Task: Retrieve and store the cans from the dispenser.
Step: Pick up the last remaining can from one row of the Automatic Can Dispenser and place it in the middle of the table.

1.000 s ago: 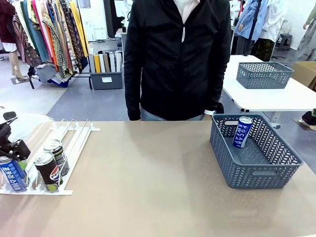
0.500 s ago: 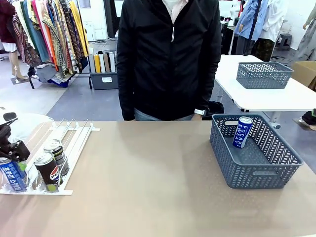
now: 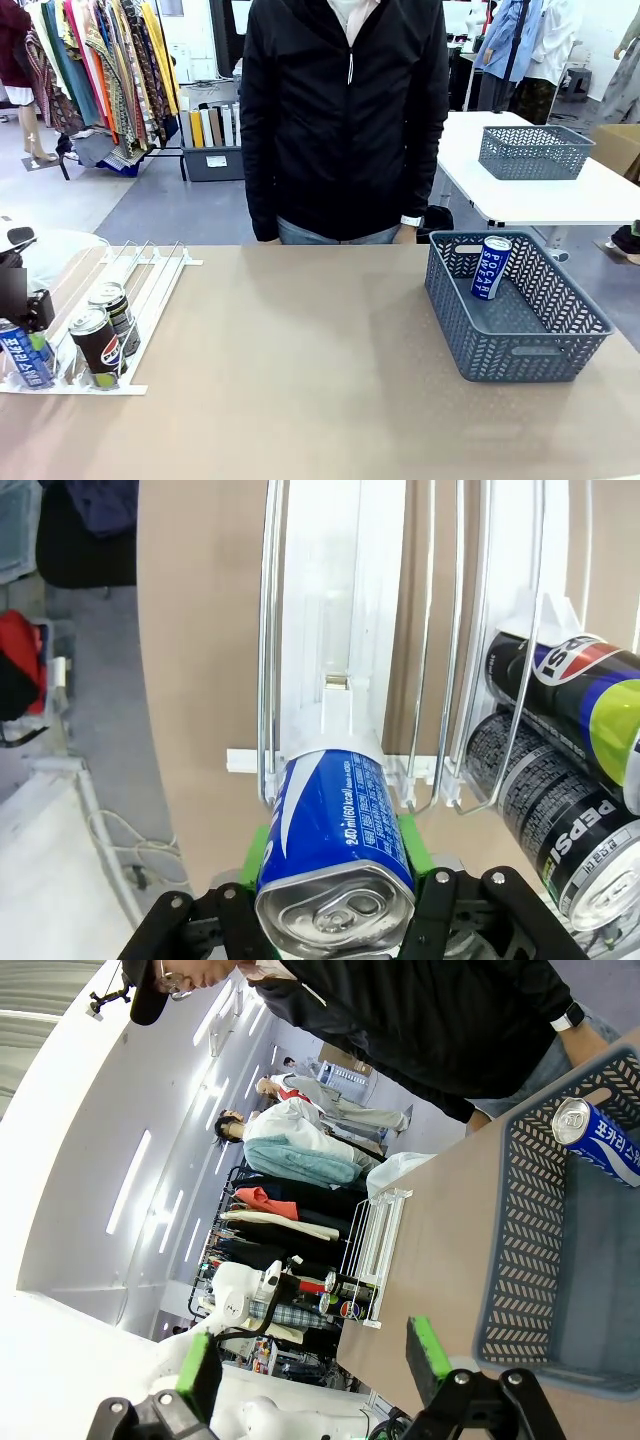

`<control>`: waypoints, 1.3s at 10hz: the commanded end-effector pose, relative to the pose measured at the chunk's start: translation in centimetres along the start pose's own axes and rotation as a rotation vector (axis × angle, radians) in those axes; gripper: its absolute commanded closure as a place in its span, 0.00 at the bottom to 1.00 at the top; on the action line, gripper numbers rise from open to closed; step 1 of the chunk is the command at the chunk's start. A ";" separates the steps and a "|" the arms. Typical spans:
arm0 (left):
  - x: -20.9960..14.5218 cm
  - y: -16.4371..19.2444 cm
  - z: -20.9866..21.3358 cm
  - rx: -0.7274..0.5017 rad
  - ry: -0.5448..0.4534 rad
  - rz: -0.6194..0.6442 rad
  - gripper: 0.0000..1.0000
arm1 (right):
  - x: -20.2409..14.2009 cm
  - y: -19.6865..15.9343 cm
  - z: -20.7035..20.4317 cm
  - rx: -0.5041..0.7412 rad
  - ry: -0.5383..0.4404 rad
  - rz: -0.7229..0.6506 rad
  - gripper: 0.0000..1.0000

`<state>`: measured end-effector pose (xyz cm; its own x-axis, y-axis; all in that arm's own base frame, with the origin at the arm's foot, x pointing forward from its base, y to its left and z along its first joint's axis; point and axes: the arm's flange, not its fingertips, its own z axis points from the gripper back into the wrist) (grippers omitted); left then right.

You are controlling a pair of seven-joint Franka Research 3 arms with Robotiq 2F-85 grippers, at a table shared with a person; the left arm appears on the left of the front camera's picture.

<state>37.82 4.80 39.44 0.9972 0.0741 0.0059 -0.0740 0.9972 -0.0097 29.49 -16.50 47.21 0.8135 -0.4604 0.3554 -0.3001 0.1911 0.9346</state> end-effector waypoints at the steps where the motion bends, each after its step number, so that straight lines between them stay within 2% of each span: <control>1: 0.0 0.1 0.1 -0.019 -0.017 -0.001 1.00 | 0.2 0.4 0.0 0.012 -0.008 -0.002 0.00; 3: 0.0 0.0 0.5 -0.023 -0.032 -0.006 1.00 | 0.2 0.4 0.0 0.012 -0.008 -0.002 0.00; 4: -0.3 0.0 1.5 -0.065 -0.031 -0.028 1.00 | 0.2 0.4 0.0 0.012 -0.008 -0.002 0.00; 5: -0.8 -0.1 3.5 -0.058 -0.071 -0.013 1.00 | 0.2 0.4 0.0 0.012 -0.008 -0.002 0.00; 9: -4.6 0.0 16.4 0.000 -0.255 0.093 1.00 | 0.2 0.4 0.0 0.012 -0.008 -0.002 0.00; 10: -5.8 0.0 18.6 -0.031 -0.305 0.080 1.00 | 0.2 0.4 0.0 0.012 -0.008 -0.002 0.00; 12: -7.2 0.8 19.9 -0.090 -0.331 0.103 1.00 | 0.2 0.4 0.0 0.012 -0.008 -0.002 0.00; 13: -6.4 0.3 20.0 -0.028 -0.314 0.062 1.00 | 0.2 0.4 0.0 0.012 -0.008 -0.002 0.00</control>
<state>30.37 4.88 60.15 0.9320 0.1505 0.3298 -0.1365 0.9885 -0.0655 29.50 -16.49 47.19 0.8139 -0.4600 0.3550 -0.2998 0.1910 0.9347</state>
